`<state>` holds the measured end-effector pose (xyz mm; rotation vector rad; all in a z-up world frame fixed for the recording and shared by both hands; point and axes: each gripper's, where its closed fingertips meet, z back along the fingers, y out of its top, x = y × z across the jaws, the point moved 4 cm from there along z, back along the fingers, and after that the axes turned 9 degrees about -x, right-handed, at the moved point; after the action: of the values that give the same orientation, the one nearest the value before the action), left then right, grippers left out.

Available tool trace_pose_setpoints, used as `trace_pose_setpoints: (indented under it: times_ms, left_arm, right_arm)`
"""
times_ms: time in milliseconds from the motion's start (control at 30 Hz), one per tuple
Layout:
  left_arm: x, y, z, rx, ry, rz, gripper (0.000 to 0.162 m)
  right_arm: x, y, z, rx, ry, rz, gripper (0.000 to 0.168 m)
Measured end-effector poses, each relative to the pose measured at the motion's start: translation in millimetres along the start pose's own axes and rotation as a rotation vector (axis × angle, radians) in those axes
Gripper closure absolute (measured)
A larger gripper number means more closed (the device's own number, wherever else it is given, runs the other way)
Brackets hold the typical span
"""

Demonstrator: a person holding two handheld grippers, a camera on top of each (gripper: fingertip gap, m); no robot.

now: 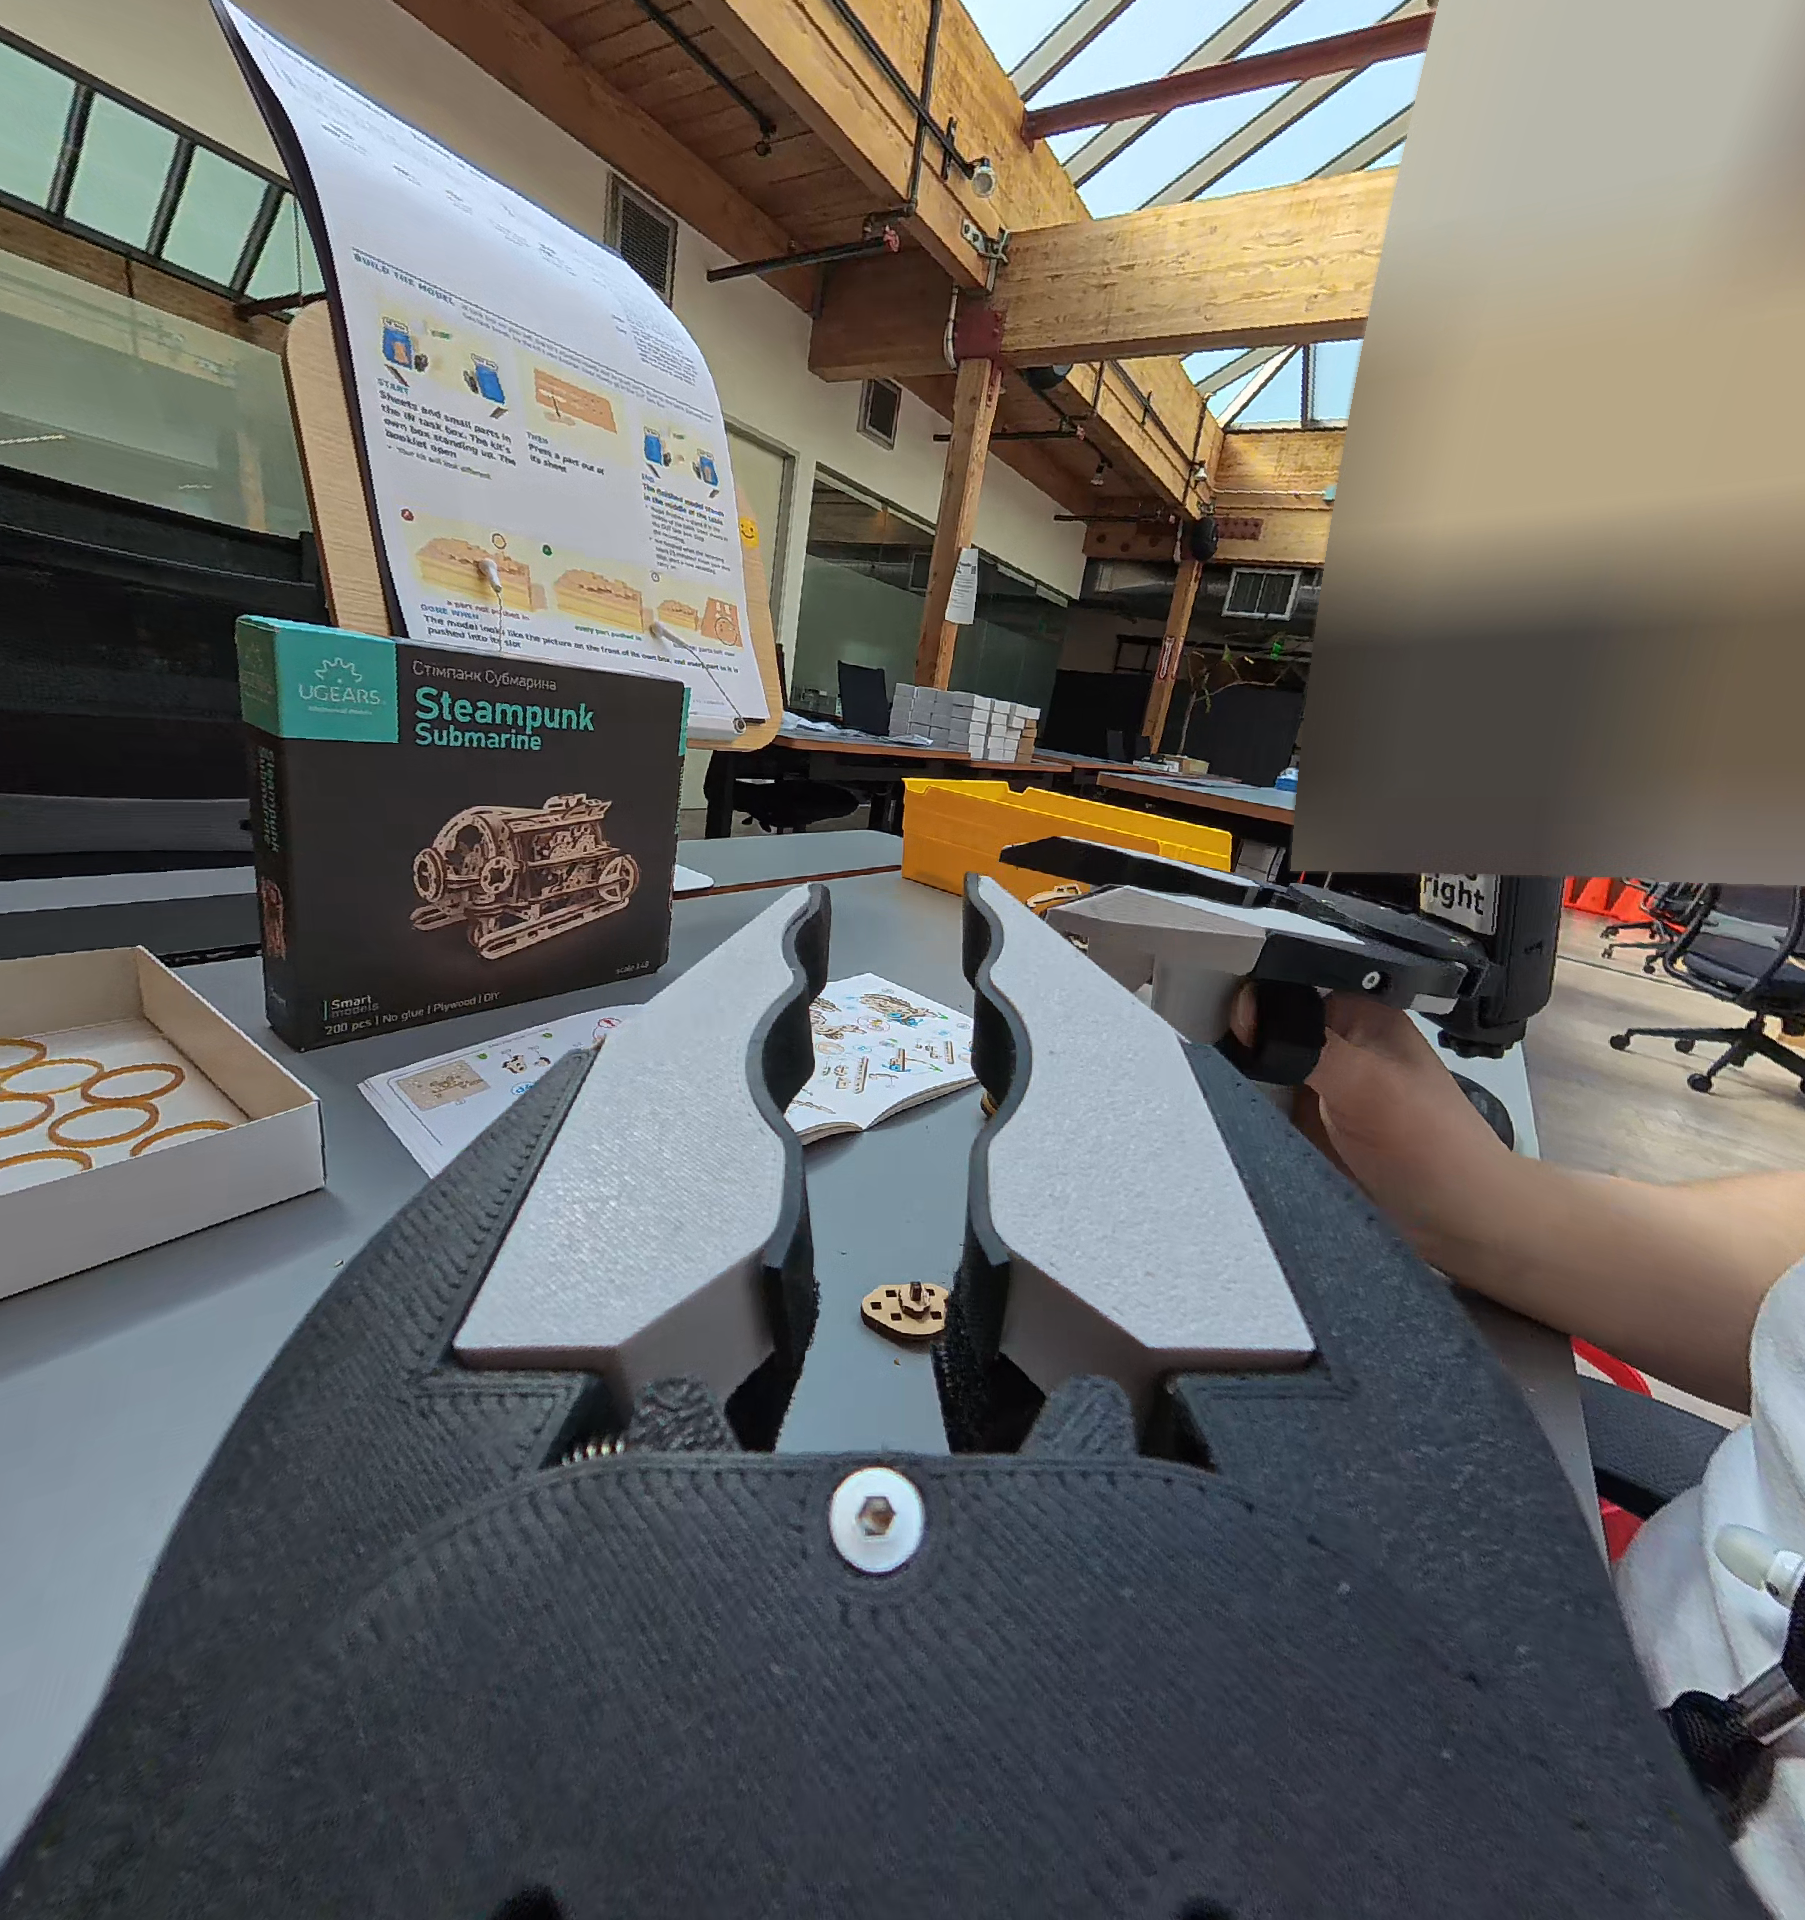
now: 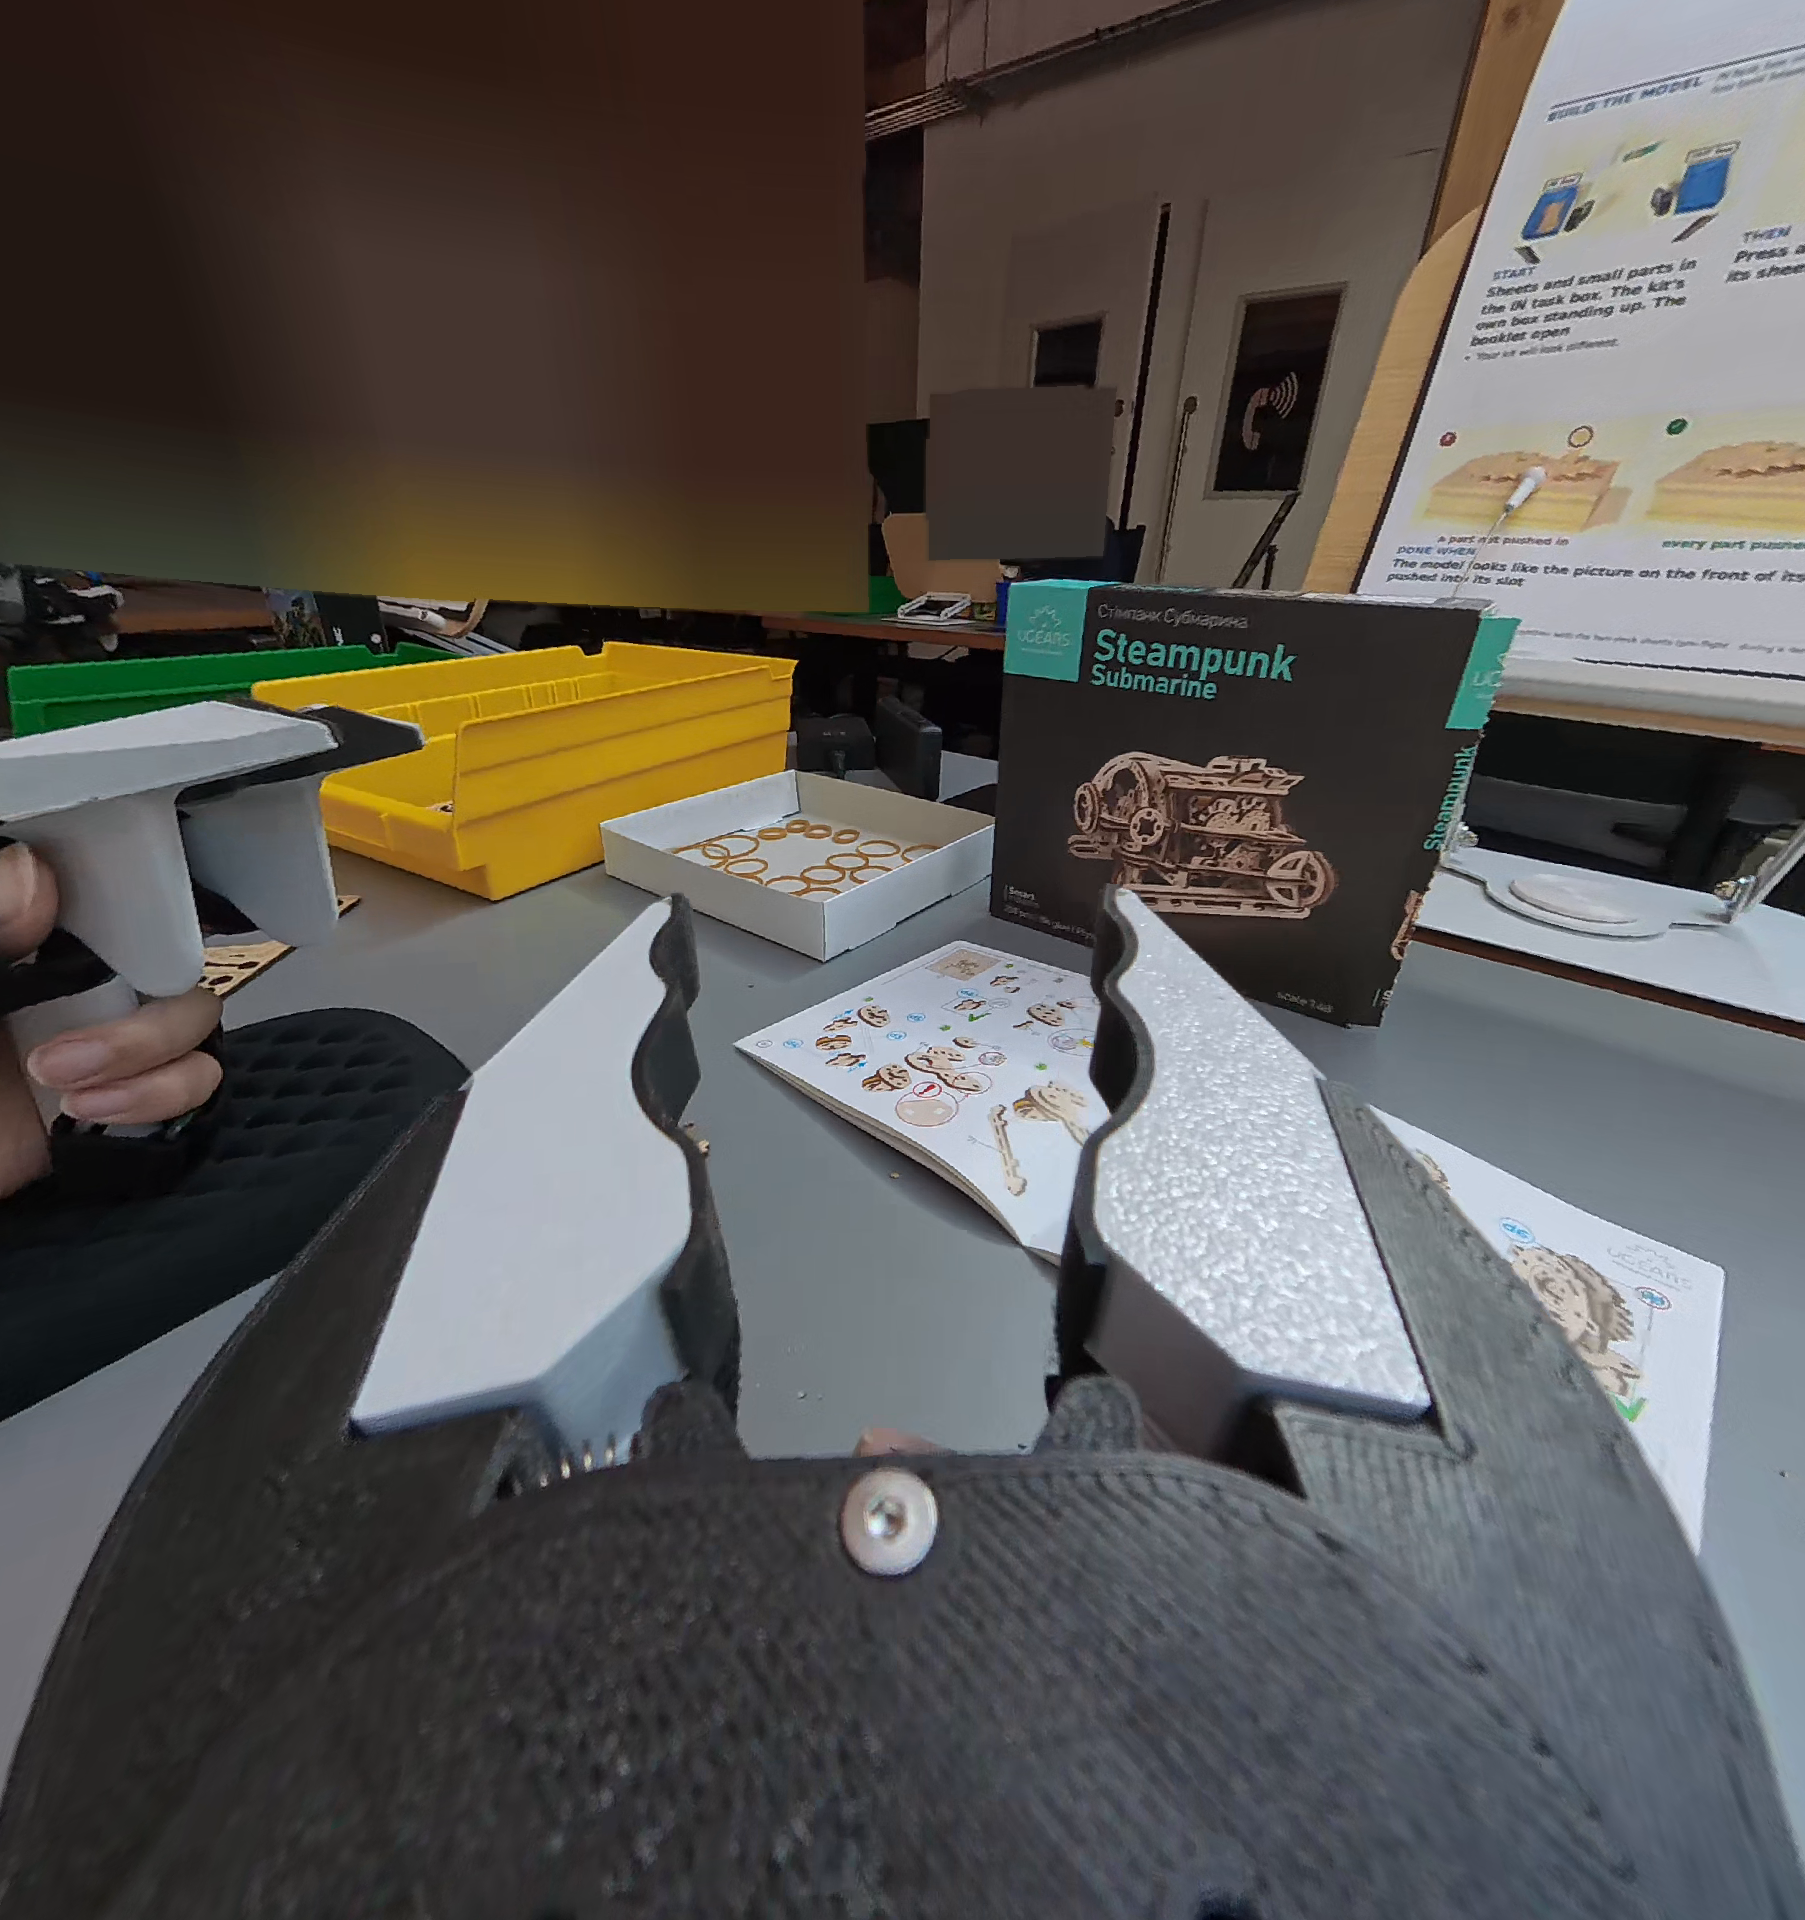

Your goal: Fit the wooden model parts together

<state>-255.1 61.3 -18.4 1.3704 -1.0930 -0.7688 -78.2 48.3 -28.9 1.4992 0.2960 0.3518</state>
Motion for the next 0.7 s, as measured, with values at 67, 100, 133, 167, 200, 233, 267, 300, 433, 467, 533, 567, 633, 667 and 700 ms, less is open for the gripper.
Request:
trace_pose_setpoints:
  times_ms: [67, 100, 133, 167, 200, 233, 267, 300, 433, 467, 533, 567, 633, 667, 700]
  left_arm:
    - [0.1, -0.6, -0.3, -0.005, 0.002, -0.002, 0.138]
    - [0.1, -1.0, -0.6, -0.008, 0.003, -0.004, 0.138]
    - [0.3, -1.2, -0.7, -0.01, 0.004, -0.005, 0.138]
    - [0.2, -1.3, -0.7, -0.011, 0.004, -0.006, 0.138]
    - [0.2, -1.4, -0.7, -0.011, 0.005, -0.006, 0.139]
    - [0.2, -1.2, -0.6, -0.009, 0.003, -0.004, 0.139]
    - [0.2, -0.7, -0.2, -0.005, 0.001, -0.002, 0.139]
    - [0.1, -0.3, 0.2, -0.002, -0.001, 0.001, 0.139]
    - [1.7, 1.8, 1.2, 0.012, -0.01, -0.005, 0.137]
    - [2.4, 1.9, 1.1, 0.011, -0.01, -0.011, 0.137]
    - [3.5, 0.5, -0.3, -0.001, -0.009, -0.023, 0.137]
    - [4.0, -0.3, -1.1, -0.009, -0.01, -0.027, 0.137]
    - [4.8, -1.3, -1.9, -0.017, -0.01, -0.034, 0.137]
    - [4.8, -1.5, -1.9, -0.017, -0.008, -0.036, 0.137]
    - [4.7, -1.6, -1.6, -0.017, -0.006, -0.036, 0.138]
  right_arm:
    - [15.7, 4.8, 4.7, 0.006, -0.083, 0.033, 0.091]
    - [24.2, 8.4, 8.3, 0.015, -0.121, 0.054, 0.091]
    - [33.9, 12.3, 13.0, 0.024, -0.163, 0.074, 0.092]
    - [44.0, 15.9, 18.5, 0.032, -0.205, 0.096, 0.092]
    - [53.1, 18.5, 24.3, 0.038, -0.234, 0.122, 0.092]
    - [62.1, 19.9, 30.1, 0.035, -0.262, 0.156, 0.093]
    - [72.3, 20.3, 36.1, 0.023, -0.296, 0.195, 0.092]
    - [83.3, 20.0, 42.2, 0.003, -0.334, 0.239, 0.092]
    - [115.9, 12.7, 57.4, -0.13, -0.355, 0.348, 0.082]
    - [120.8, 8.0, 57.7, -0.18, -0.327, 0.358, 0.084]
    - [123.1, -4.3, 55.0, -0.266, -0.226, 0.347, 0.095]
    - [121.8, -8.9, 54.2, -0.276, -0.183, 0.335, 0.101]
    - [114.6, -14.4, 53.1, -0.241, -0.109, 0.316, 0.118]
    - [110.9, -16.3, 52.0, -0.227, -0.087, 0.308, 0.12]
    - [108.0, -17.9, 50.6, -0.225, -0.078, 0.309, 0.122]
